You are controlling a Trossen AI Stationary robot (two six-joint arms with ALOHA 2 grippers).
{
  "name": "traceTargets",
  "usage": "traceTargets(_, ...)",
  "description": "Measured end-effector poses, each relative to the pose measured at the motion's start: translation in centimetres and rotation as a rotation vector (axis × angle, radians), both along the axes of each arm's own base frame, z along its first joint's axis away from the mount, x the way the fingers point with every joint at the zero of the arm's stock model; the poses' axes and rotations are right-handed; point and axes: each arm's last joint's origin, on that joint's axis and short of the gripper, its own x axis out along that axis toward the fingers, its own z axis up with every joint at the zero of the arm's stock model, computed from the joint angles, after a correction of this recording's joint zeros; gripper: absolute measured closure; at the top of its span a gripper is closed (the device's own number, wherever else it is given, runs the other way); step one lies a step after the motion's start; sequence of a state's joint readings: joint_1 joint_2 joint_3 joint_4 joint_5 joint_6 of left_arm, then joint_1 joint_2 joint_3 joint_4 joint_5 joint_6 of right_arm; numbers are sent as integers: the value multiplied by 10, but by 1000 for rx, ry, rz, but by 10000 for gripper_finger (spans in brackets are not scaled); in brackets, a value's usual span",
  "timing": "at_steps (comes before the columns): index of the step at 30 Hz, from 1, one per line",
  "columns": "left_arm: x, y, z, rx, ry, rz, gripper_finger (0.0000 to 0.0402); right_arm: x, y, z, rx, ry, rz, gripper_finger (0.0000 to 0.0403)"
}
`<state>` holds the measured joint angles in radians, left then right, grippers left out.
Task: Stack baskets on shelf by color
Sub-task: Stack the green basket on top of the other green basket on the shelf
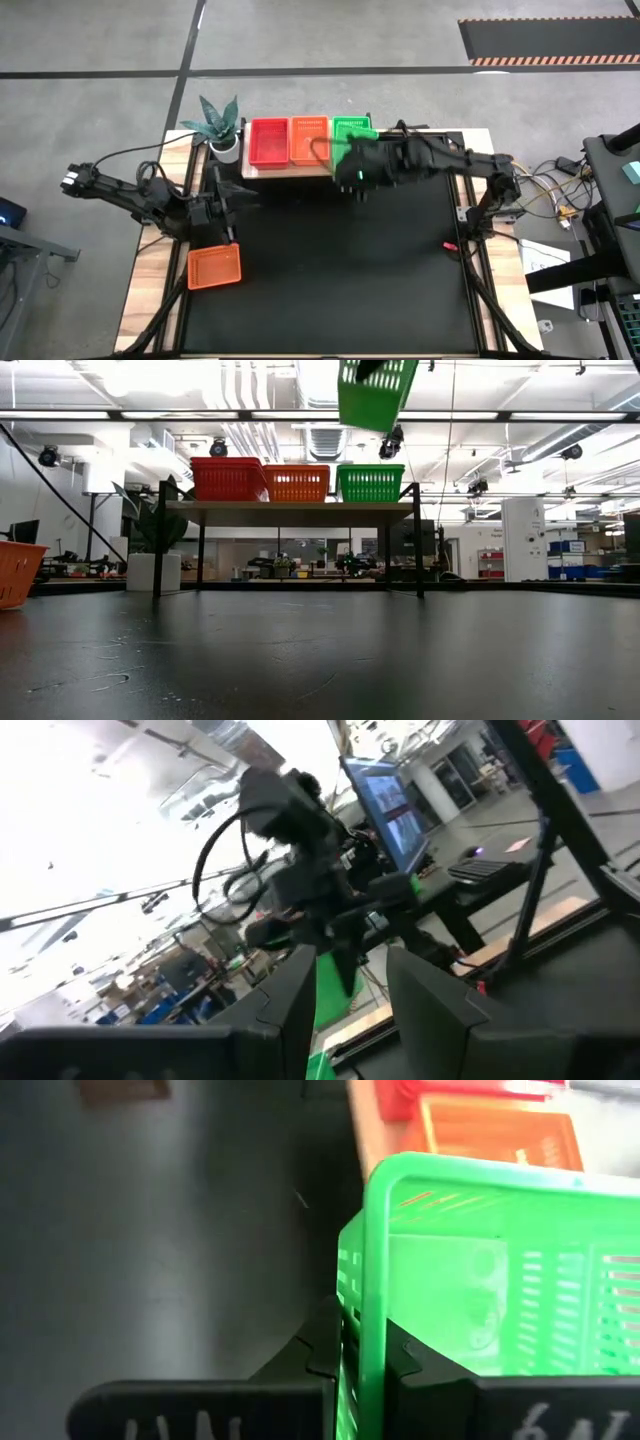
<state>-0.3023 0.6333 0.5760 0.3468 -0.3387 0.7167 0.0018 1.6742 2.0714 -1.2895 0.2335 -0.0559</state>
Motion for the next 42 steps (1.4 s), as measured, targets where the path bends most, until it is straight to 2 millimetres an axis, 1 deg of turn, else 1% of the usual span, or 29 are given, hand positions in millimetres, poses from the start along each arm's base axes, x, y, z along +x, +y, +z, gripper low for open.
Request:
traceTargets(4, -1, 1, -8, 3, 21, 8, 292, 1, -38, -3, 33, 21, -7, 394)
traceTargets(8, -1, 0, -10, 14, 25, 11, 292, 5, -67, -10, 13, 53, -9, 394)
traceTargets(13, -1, 1, -10, 41, 25, 18, 292, 6, -94, -20, -11, 104, -14, 394)
traceTargets(18, -1, 1, -10, 54, 25, 22, 292, 9, -112, -30, -17, 140, -21, 394)
traceTargets(22, -1, 1, -10, 62, 28, 25, 292, 15, -118, -40, 27, 156, -2, 394)
traceTargets(29, -1, 1, -10, 62, 28, 25, 292, 25, -122, -55, 36, 197, 8, 394)
traceTargets(38, -1, 0, -10, 62, 29, 25, 292, 30, -124, -64, 46, 217, -15, 394)
traceTargets(42, 0, 0, -10, 62, 30, 25, 292, 30, -124, -64, 54, 214, -31, 380)
